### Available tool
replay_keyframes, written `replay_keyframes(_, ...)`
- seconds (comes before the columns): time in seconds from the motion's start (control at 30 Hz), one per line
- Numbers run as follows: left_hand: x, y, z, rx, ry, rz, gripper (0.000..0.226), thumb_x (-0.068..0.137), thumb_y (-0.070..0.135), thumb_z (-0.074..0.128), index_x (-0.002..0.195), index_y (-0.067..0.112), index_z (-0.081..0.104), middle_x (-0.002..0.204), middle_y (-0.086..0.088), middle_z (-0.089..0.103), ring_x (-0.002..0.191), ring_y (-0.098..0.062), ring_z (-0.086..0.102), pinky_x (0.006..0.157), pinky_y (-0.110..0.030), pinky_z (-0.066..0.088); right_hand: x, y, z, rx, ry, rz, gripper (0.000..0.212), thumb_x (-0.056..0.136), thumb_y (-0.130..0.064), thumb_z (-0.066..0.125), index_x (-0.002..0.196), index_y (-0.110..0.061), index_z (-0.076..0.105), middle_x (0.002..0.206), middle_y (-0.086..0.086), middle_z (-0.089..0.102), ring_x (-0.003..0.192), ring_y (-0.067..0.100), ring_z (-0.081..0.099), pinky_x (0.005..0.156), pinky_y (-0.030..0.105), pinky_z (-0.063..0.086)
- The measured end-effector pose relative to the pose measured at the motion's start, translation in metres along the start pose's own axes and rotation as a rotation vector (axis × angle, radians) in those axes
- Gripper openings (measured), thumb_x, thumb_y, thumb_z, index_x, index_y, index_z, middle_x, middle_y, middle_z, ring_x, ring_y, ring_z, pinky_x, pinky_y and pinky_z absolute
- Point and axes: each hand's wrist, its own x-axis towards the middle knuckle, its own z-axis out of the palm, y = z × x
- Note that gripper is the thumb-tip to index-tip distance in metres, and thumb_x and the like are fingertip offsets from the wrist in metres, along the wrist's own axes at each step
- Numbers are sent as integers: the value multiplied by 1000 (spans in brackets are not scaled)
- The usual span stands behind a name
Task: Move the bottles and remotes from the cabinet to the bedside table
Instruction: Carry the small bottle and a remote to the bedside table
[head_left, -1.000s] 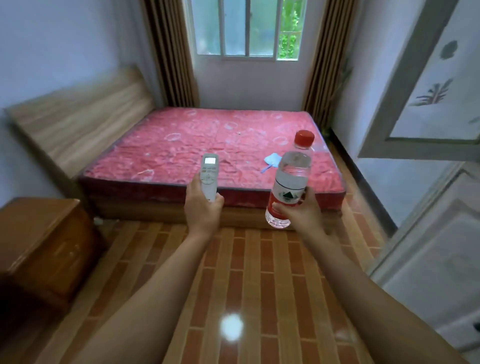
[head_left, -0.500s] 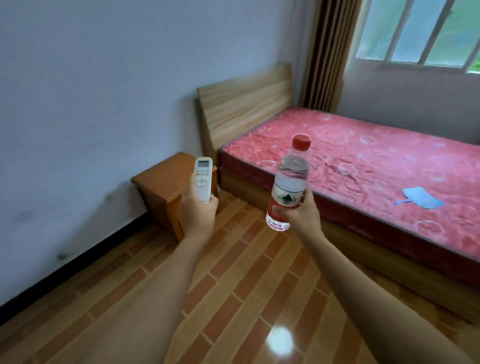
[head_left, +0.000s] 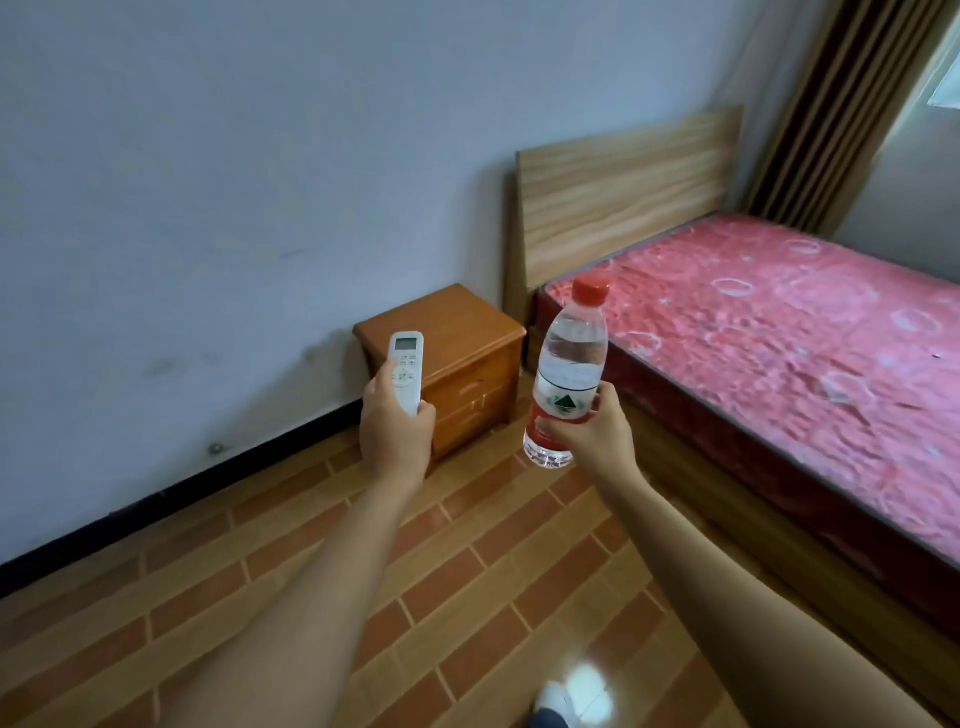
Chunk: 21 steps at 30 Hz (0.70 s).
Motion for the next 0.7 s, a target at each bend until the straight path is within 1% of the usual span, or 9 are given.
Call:
replay_keyframes(0.13,36,6,50,-7,-19,-53,57,79,7,60,132,16,41,128,-12,52,110,-30,51,77,-32,46,67,12,-5,-34,-13,-3,62,65,-18,78,116,-18,44,99,-5,57,90,13,57,70,24,45)
replay_keyframes(0.27,80,19,103,-20,-23,-75,57,79,8,62,132,16,40,128,-10,49,111,-27,50,79,-33,50,143,15,-12,-90,-42,-37,60,65,-18,78,115,-17,45,96,-5,58,86,12,57,63,16,42)
replay_keyframes(0.4,120,33,140,-38,-7,-78,57,80,5,62,132,14,40,132,-10,48,114,-26,49,83,-31,47,209,16,-7,-121,-88,-39,59,64,-18,78,113,-17,45,95,-5,60,86,13,59,64,19,45)
replay_keyframes(0.47,140,36,152,-37,12,-92,56,80,4,61,131,12,41,132,-10,49,115,-26,49,85,-31,47,237,18,1,-116,-107,-22,60,64,-18,78,114,-17,45,97,-4,60,89,15,60,70,25,48)
replay_keyframes(0.7,226,23,188,-17,96,-156,56,80,2,60,132,11,40,132,-12,48,117,-27,47,86,-30,44,334,23,49,-138,-187,3,61,63,-20,79,114,-18,45,98,-4,60,92,16,60,75,32,51)
